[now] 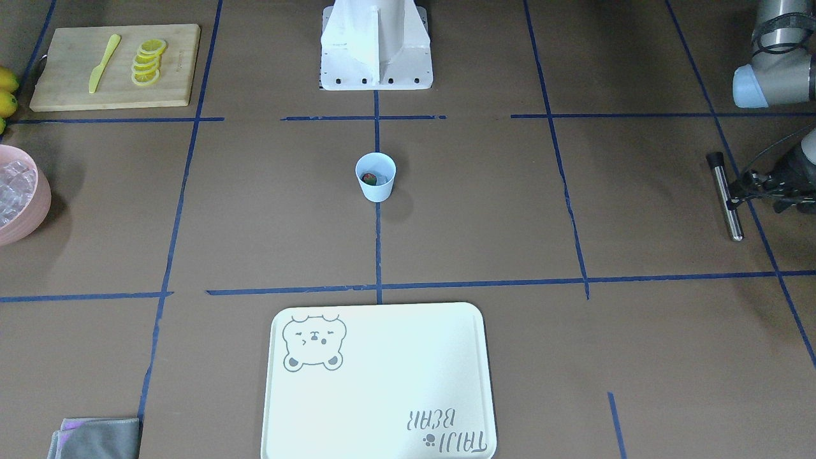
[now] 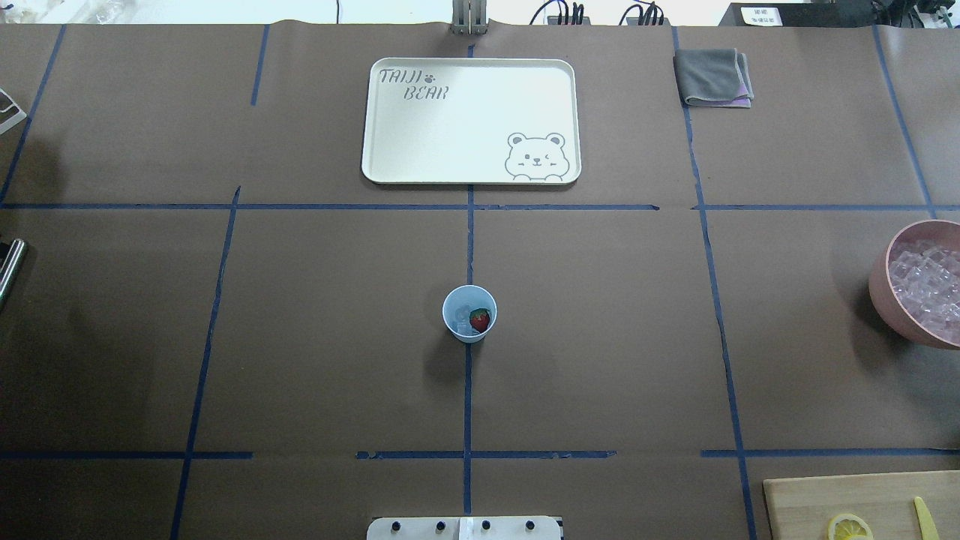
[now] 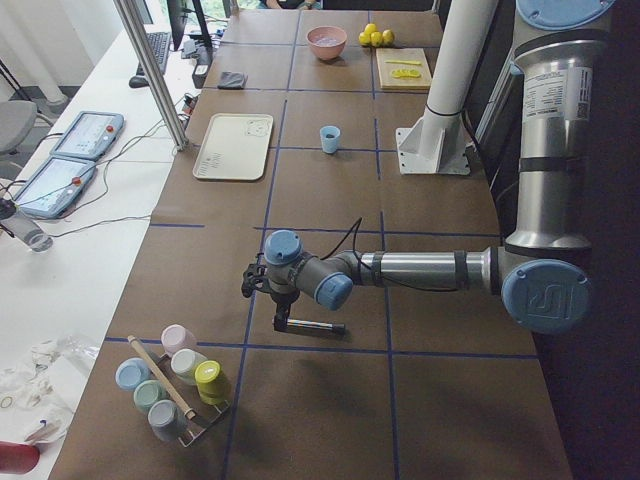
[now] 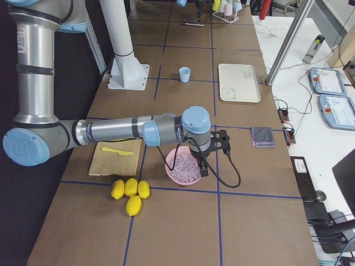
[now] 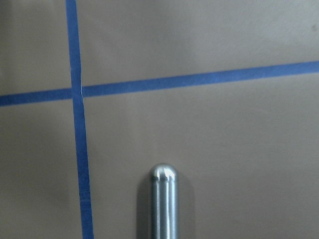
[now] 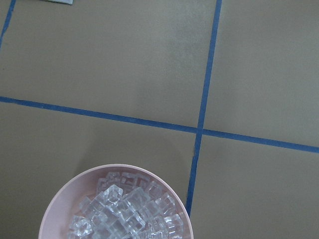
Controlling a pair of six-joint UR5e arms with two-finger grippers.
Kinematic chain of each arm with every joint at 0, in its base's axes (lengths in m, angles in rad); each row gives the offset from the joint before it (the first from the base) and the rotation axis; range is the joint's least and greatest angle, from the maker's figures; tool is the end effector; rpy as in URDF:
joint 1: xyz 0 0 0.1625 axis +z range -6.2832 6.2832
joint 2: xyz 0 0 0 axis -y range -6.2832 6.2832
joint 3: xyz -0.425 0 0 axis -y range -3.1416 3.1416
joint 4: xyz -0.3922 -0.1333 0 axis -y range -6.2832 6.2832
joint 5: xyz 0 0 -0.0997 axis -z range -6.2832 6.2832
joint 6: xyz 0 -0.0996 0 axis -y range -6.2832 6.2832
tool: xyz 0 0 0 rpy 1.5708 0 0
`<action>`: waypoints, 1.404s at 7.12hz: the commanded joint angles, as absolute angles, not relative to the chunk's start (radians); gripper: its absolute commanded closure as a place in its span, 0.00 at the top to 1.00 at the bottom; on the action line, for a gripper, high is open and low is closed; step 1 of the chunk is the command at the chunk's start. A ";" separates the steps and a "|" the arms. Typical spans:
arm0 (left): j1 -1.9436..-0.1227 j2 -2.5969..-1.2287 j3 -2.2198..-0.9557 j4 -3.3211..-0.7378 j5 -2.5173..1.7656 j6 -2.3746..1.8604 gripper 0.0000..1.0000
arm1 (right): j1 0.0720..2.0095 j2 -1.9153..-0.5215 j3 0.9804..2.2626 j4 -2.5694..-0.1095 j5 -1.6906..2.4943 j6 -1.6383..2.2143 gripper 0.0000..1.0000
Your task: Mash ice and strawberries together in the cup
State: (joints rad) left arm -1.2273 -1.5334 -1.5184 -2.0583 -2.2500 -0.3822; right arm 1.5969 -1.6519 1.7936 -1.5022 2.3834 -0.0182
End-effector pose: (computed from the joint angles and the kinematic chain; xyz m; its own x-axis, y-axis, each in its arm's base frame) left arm 0.1007 -0.4915 0.6552 0.7195 0.1319 -0.6818 -0.0454 0.9886 0.1434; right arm 0.0731 -0.4639 0.5769 0.6917 -0.1513 0.7062 -0.0129 0.9750 0.2216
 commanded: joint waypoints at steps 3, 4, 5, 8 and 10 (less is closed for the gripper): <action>-1.432 -1.542 -1.687 -1.592 -2.289 0.030 1.00 | 1.597 -1.654 1.781 -1.512 2.388 -0.018 0.99; -1.483 -1.543 -1.683 -1.532 -2.290 0.090 1.00 | 1.597 -1.654 1.769 -1.514 2.393 -0.018 0.99; -1.515 -1.539 -1.677 -1.511 -2.337 0.090 1.00 | 1.597 -1.654 1.749 -1.516 2.398 -0.018 0.99; -1.534 -1.509 -1.672 -1.505 -2.388 0.077 1.00 | 1.598 -1.661 1.710 -1.516 2.445 -0.018 0.99; -1.567 -1.509 -1.674 -1.506 -2.387 0.077 1.00 | 1.598 -1.675 1.707 -1.513 2.445 -0.018 0.99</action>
